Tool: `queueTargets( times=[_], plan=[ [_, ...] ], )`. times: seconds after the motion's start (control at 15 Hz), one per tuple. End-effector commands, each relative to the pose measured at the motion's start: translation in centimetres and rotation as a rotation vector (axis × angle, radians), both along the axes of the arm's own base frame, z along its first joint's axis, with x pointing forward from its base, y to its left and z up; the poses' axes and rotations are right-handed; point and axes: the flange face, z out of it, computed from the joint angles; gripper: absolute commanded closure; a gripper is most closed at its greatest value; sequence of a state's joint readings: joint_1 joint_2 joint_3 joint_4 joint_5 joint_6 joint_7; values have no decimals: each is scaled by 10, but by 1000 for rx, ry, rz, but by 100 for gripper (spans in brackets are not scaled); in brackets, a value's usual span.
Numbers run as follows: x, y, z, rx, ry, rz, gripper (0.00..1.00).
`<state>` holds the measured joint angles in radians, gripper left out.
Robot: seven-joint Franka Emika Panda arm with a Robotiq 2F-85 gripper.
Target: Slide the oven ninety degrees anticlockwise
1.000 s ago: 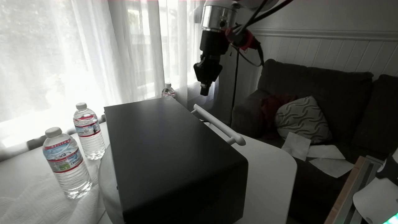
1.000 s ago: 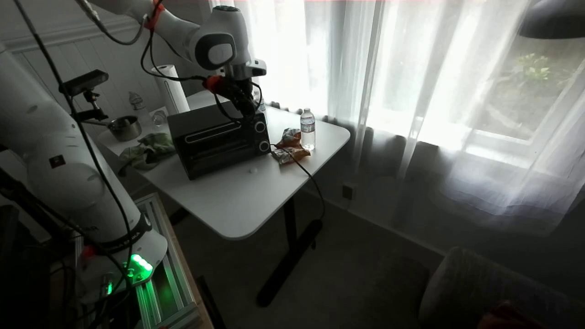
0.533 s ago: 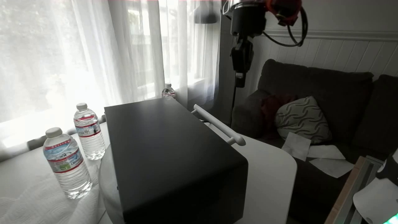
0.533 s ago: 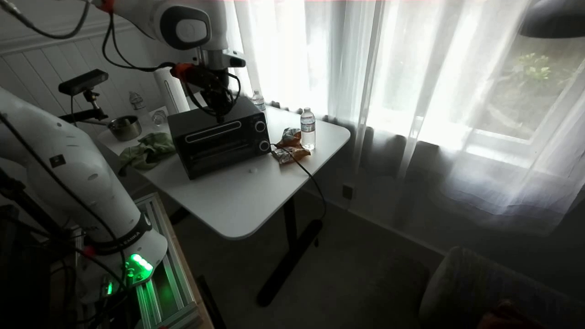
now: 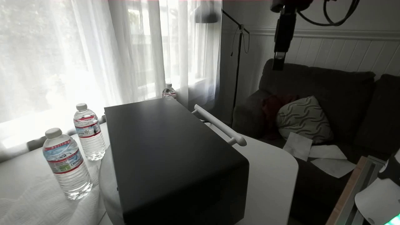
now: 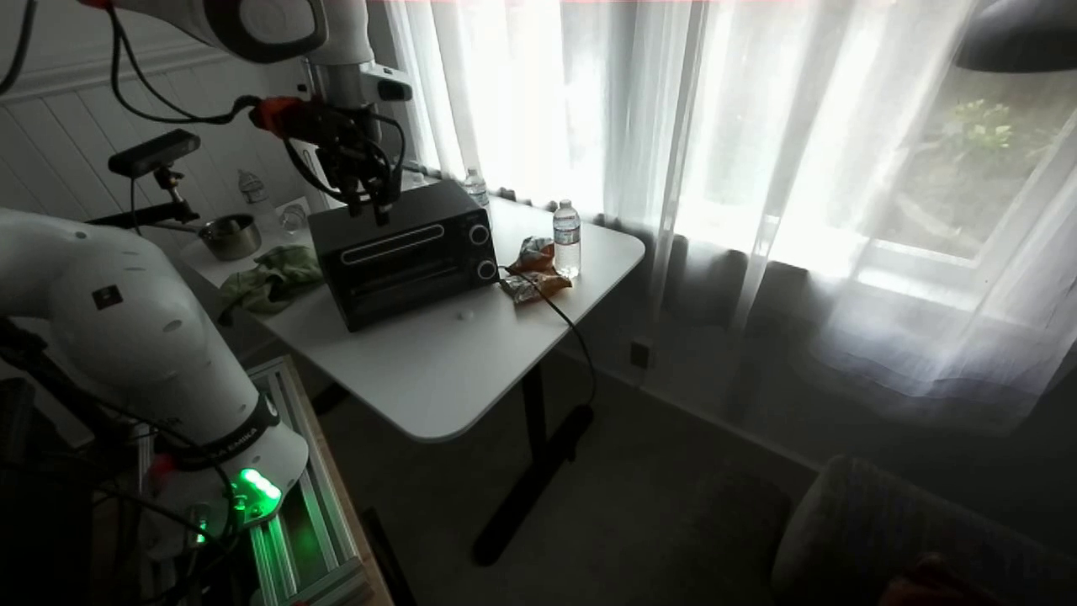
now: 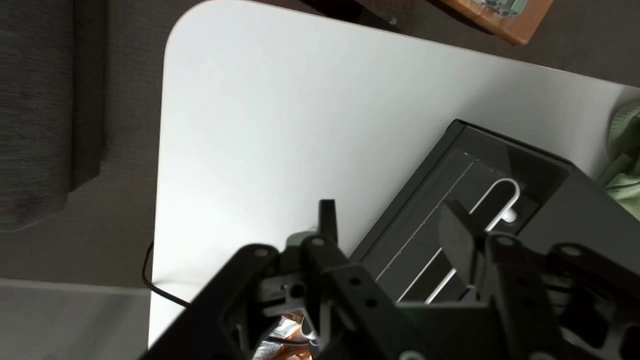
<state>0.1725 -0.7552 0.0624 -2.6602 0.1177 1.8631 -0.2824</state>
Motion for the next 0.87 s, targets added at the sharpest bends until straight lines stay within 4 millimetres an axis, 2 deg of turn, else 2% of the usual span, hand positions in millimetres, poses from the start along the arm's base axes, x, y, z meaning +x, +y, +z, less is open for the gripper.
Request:
queueTargets(
  times=[0.0,0.07,0.13,0.2,0.33,0.8],
  plan=[
    [-29,-29,16,12,-94,42,12],
    [-31,-35,20,23,-127,60,4],
    [-31,-42,22,24,-138,92,1],
    [-19,-29,20,18,-90,43,15],
    [-24,-38,24,31,-115,64,2],
    [-26,-39,24,33,-121,73,1]
  ],
)
